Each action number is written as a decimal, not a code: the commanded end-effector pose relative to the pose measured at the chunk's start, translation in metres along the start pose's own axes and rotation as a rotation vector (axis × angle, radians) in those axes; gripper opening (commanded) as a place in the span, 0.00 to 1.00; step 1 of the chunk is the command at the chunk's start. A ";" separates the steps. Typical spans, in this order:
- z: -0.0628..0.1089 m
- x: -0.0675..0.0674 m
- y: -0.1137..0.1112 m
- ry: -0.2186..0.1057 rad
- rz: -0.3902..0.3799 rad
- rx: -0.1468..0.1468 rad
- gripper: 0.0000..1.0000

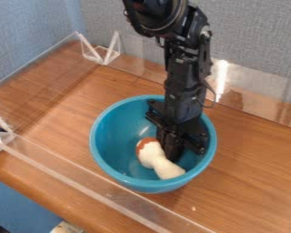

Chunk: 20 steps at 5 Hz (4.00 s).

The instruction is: Remove the mushroom from inside the blue bowl and put it on the table

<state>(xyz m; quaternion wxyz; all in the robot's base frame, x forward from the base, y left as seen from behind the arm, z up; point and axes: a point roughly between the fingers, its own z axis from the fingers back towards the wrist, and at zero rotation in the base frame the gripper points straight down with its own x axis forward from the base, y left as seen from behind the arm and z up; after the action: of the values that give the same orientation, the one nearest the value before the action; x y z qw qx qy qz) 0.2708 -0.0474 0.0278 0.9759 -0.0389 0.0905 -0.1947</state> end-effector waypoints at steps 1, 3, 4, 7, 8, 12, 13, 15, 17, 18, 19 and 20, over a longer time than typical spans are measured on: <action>-0.005 -0.001 -0.001 0.022 0.020 -0.026 0.00; 0.001 0.001 0.003 0.017 0.040 -0.041 0.00; 0.002 0.001 0.005 0.016 0.048 -0.046 0.00; 0.006 0.001 0.013 0.017 0.068 -0.055 0.00; 0.007 0.001 0.016 0.016 0.073 -0.057 0.00; 0.044 -0.009 0.014 -0.035 0.080 -0.062 0.00; 0.050 -0.011 0.014 -0.041 0.082 -0.064 0.00; 0.062 -0.014 0.014 -0.055 0.085 -0.067 0.00; 0.082 -0.020 0.016 -0.090 0.093 -0.069 0.00; 0.098 -0.026 0.023 -0.117 0.108 -0.070 0.00; 0.126 -0.047 0.062 -0.159 0.208 -0.071 0.00; 0.132 -0.071 0.106 -0.165 0.397 -0.077 0.00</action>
<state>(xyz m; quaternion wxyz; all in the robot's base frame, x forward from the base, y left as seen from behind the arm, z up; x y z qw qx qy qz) 0.2657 0.0844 0.1429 0.9954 -0.0815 0.0486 0.0106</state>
